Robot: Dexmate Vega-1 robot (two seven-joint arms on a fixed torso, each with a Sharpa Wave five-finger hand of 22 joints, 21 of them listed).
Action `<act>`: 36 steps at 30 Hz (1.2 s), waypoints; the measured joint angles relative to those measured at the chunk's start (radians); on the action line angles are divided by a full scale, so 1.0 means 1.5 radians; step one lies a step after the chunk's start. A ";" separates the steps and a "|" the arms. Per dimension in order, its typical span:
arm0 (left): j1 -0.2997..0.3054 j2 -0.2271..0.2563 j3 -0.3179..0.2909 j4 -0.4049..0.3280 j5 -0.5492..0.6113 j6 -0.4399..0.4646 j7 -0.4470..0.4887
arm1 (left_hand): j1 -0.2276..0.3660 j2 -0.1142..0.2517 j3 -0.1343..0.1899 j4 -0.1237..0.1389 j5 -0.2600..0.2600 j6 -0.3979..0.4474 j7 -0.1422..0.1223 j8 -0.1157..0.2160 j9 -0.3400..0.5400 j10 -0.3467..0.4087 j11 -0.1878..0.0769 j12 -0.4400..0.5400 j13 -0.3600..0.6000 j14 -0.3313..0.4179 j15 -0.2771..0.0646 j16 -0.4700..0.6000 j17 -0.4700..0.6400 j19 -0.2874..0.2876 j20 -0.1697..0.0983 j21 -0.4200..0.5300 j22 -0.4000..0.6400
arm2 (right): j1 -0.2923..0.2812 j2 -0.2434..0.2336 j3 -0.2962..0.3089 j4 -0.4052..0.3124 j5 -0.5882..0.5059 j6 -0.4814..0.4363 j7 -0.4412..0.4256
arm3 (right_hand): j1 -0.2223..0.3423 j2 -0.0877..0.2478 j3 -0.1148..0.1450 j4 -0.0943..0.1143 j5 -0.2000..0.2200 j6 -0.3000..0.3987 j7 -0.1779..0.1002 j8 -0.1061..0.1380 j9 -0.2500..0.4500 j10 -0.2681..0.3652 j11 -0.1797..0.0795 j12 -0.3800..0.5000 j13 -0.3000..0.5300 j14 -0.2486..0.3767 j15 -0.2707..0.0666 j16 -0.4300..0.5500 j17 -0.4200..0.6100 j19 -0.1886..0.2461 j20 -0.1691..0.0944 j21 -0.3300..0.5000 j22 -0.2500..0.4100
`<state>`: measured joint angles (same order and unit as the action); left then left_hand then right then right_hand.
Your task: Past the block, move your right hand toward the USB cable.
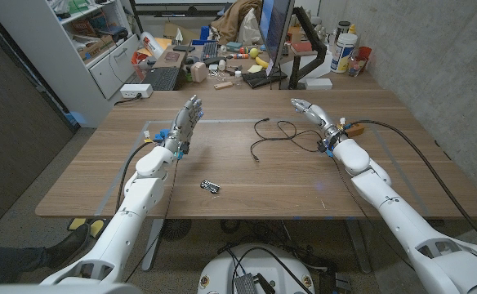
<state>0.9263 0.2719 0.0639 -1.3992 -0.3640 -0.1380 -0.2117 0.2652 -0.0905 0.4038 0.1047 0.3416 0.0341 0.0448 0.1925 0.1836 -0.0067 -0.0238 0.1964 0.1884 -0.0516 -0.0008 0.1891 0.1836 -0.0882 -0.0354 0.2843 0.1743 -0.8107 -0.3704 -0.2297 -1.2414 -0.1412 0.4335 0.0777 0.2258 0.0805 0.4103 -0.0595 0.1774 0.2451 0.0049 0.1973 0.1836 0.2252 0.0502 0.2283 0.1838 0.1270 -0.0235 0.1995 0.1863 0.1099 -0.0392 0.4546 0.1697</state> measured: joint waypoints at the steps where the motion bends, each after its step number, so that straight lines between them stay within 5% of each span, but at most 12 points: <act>1: 0.000 0.000 0.000 -0.001 0.000 0.000 0.000 | 0.000 0.000 0.000 0.000 0.000 0.000 0.000 0.000 0.000 0.000 0.000 0.000 0.000 0.000 0.000 0.000 0.000 0.000 0.000 0.000 0.000 | 0.001 -0.004 -0.002 -0.004 -0.005 -0.002 -0.002 | 0.000 0.000 0.000 0.000 0.000 0.000 0.000 0.000 0.000 0.000 0.000 0.000 0.000 0.000 0.000 0.000 0.000 0.000 0.000 0.000 0.000; 36: 0.005 0.002 0.001 -0.006 0.001 0.001 0.009 | 0.003 0.003 -0.005 0.000 0.000 0.002 -0.002 0.000 0.000 -0.002 0.003 0.000 0.000 -0.002 0.002 0.000 0.000 0.000 0.000 -0.010 0.000 | 0.026 -0.043 -0.054 -0.019 -0.143 -0.050 -0.041 | 0.000 0.000 0.000 0.000 0.000 -0.007 -0.007 0.000 0.000 0.004 -0.004 0.000 0.000 0.000 0.000 -0.002 0.000 0.000 0.000 -0.015 0.000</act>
<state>0.9346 0.2755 0.0650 -1.4080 -0.3627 -0.1368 -0.1982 0.2705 -0.0852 0.3957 0.1047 0.3416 0.0377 0.0411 0.1924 0.1835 -0.0099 -0.0196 0.1964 0.1884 -0.0547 0.0023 0.1891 0.1836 -0.0881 -0.0353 0.2698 0.1743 -0.7716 -0.4350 -0.3109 -1.2705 -0.3563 0.3579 0.0168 0.2257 0.0805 0.4101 -0.0592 0.1773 0.2339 -0.0056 0.1973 0.1836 0.2305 0.0447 0.2283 0.1837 0.1269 -0.0234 0.1959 0.1864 0.1098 -0.0392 0.4325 0.1697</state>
